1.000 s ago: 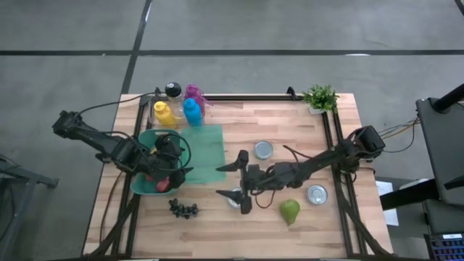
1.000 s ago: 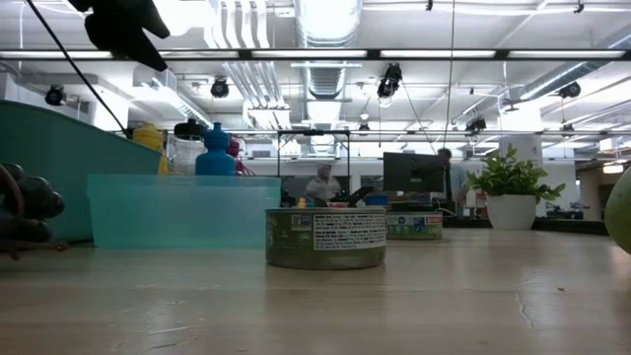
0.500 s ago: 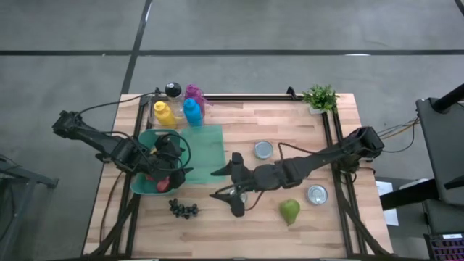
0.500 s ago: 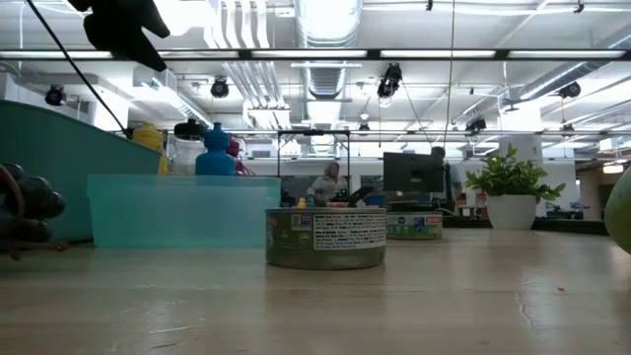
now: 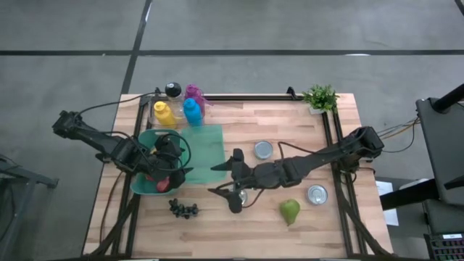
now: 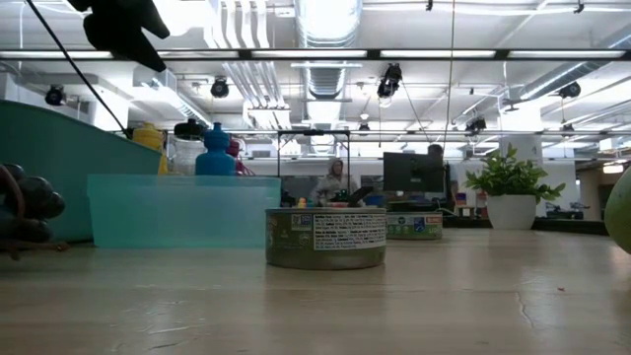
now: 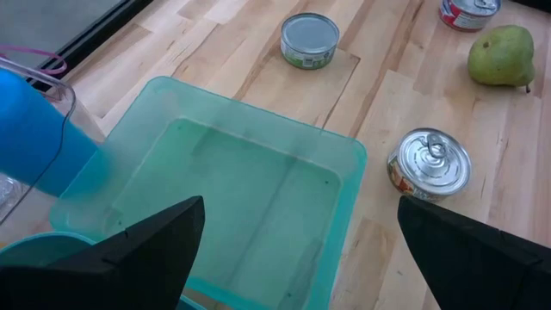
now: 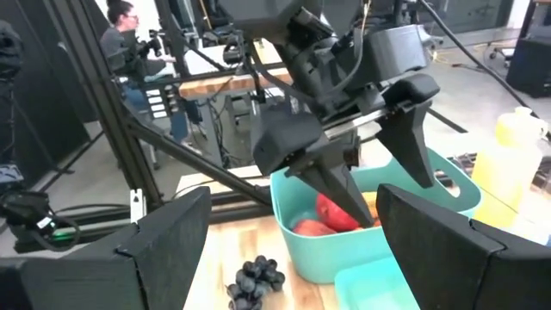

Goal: Pick & Place Food Item
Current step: Put the grapes into the green bin

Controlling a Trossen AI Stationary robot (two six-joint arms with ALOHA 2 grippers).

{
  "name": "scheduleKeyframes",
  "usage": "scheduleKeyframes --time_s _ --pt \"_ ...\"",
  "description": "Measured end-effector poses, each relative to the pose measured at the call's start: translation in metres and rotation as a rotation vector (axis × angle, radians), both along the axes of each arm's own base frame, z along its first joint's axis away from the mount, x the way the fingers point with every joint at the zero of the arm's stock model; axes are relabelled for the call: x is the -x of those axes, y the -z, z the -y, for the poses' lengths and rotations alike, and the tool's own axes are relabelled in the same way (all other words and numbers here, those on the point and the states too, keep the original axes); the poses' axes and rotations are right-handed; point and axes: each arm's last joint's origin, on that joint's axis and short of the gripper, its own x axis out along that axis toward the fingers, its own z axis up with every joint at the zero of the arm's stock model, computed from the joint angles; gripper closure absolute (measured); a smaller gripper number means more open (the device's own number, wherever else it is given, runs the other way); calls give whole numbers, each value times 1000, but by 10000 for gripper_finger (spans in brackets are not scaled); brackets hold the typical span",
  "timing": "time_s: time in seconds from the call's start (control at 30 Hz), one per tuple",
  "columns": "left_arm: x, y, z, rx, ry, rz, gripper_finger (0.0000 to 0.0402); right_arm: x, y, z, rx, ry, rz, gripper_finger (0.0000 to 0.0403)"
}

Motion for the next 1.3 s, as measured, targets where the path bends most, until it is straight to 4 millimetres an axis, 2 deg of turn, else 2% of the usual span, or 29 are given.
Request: scheduleKeyframes --time_s 0.57,0.7,1.0,1.3 --pt "0 0 0 3 2 -1 9 0 2 0 30 -6 -15 74" --pt "0 -1 2 41 53 -23 9 0 2 0 31 -7 -15 74" --pt "2 1 23 132 187 -74 9 0 3 0 31 -8 -15 74" --pt "-2 14 41 194 147 -131 9 0 3 0 31 -8 -14 74"
